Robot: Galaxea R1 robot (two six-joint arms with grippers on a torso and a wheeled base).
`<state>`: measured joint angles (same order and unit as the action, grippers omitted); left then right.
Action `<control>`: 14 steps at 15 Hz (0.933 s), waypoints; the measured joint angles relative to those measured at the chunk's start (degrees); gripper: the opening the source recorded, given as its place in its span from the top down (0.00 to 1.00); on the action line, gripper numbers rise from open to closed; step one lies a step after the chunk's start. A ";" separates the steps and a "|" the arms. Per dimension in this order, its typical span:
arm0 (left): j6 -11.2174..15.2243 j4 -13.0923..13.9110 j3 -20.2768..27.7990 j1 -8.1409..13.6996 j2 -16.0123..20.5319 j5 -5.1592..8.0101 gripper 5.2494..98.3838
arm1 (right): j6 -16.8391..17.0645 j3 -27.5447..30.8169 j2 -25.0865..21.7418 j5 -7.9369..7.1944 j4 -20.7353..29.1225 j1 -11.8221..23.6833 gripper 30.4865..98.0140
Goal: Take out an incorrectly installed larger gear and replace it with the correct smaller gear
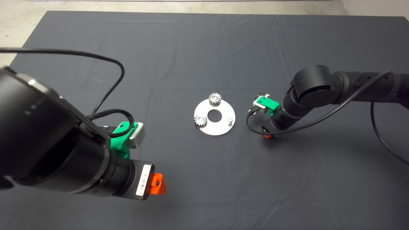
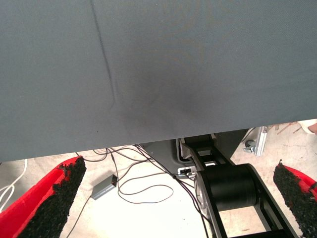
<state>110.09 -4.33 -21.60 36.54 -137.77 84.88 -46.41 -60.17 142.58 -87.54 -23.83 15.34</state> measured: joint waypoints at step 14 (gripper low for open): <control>0.02 0.00 0.00 -0.02 0.00 0.04 0.01 | -0.15 -13.08 16.05 -0.06 12.69 14.54 0.88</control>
<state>110.12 -4.33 -21.60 36.52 -137.77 84.92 -46.56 -73.25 158.63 -87.60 -11.14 29.87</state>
